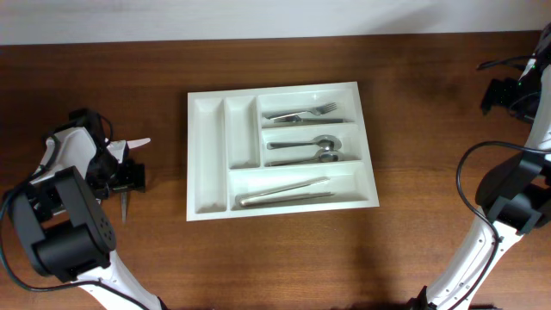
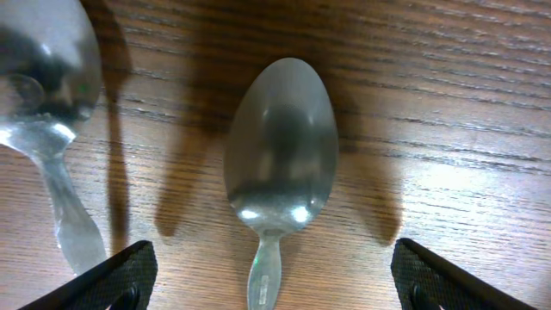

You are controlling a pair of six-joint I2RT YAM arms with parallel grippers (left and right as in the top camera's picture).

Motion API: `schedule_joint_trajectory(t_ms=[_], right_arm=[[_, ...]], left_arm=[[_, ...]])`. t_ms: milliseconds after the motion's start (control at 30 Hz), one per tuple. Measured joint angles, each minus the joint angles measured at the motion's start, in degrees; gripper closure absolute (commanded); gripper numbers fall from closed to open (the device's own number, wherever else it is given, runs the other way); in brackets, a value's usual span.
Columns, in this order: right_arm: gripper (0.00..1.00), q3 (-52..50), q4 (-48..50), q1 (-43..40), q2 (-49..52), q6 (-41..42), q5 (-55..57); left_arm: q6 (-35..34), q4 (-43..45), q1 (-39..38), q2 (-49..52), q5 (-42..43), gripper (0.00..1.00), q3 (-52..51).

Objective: Pack container
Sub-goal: 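Lower the left gripper and grasp one small spoon by its handle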

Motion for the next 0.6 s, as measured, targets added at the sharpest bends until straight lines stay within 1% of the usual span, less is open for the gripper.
schedule_joint_trajectory(t_ms=[167, 600], right_arm=[[0.01, 0.0, 0.0, 0.0, 0.0, 0.0, 0.0], [0.01, 0.0, -0.02, 0.0, 0.0, 0.0, 0.0]], left_arm=[[0.24, 0.02, 0.0, 0.0, -0.2, 0.18, 0.0], [0.24, 1.38, 0.0, -0.07, -0.15, 0.18, -1.18]])
